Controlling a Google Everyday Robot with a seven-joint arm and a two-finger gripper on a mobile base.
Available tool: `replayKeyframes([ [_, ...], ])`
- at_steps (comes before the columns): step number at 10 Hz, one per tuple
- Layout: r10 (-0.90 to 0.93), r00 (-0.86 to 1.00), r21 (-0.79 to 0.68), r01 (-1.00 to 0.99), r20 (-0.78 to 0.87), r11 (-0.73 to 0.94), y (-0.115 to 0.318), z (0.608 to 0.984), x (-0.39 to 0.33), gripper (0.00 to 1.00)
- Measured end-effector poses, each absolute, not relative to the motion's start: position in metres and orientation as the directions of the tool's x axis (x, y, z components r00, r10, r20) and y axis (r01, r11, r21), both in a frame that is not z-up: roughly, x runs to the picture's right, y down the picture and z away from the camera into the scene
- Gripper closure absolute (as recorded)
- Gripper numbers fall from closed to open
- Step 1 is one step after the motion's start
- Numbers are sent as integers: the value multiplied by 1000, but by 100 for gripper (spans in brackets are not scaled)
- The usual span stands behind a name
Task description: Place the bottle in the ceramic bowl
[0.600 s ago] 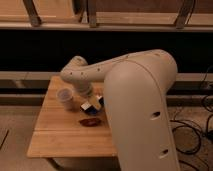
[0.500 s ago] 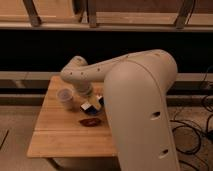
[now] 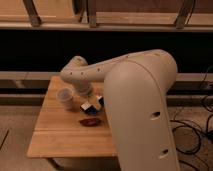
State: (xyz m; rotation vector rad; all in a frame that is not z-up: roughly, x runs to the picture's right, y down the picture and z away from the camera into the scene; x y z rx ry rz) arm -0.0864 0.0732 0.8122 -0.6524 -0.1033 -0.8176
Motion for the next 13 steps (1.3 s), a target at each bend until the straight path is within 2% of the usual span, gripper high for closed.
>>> replayKeyframes([
  [13, -635, 702, -494, 697, 322, 520, 70, 814, -86, 20],
])
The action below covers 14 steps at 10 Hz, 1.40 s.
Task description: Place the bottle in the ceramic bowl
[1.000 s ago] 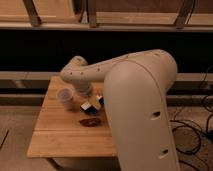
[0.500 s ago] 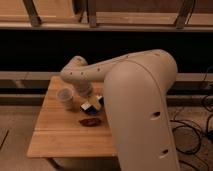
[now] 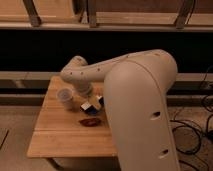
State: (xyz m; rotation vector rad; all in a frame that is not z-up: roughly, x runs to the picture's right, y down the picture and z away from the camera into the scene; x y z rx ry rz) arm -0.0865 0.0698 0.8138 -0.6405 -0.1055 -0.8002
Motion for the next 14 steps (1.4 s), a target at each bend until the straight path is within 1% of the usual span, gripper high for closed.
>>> replayKeyframes([
  [2, -587, 749, -447, 658, 308, 606, 49, 824, -85, 20],
  [3, -545, 786, -385, 618, 291, 686, 22, 833, -75, 20],
  [5, -471, 844, -277, 532, 258, 800, -25, 840, -36, 20],
  [7, -420, 874, -206, 470, 243, 859, -49, 841, -1, 20],
  [11, -412, 875, -192, 463, 252, 865, -51, 842, -4, 20],
  [14, -346, 898, -161, 397, 273, 903, -61, 871, -7, 20],
])
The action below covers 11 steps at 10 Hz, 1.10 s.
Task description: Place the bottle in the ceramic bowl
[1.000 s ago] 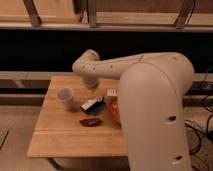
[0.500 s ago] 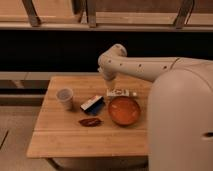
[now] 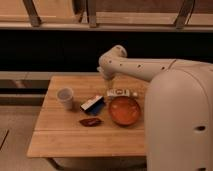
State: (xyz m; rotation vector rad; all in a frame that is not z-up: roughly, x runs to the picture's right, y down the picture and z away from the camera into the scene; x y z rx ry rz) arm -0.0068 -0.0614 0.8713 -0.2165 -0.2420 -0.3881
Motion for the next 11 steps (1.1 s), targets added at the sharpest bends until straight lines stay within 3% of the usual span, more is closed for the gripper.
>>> replayKeyframes([
  [4, -218, 911, -176, 293, 349, 940, -50, 919, -4, 20],
  [11, -18, 934, -361, 156, 357, 919, 12, 968, 27, 20],
])
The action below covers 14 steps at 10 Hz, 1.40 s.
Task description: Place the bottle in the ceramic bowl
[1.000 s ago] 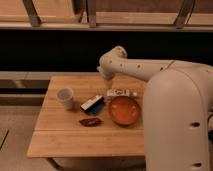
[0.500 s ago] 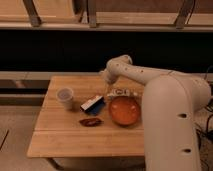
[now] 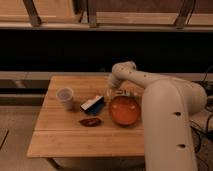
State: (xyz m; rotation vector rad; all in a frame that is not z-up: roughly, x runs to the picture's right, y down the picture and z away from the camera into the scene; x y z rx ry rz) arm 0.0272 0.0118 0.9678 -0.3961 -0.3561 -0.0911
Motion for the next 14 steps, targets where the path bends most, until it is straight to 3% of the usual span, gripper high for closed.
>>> replayKeyframes([
  [5, 55, 935, -430, 108, 350, 896, 29, 983, 36, 23],
  [12, 45, 927, -422, 126, 372, 898, 17, 982, 39, 94],
  [14, 40, 927, -404, 123, 372, 906, 8, 980, 41, 100],
])
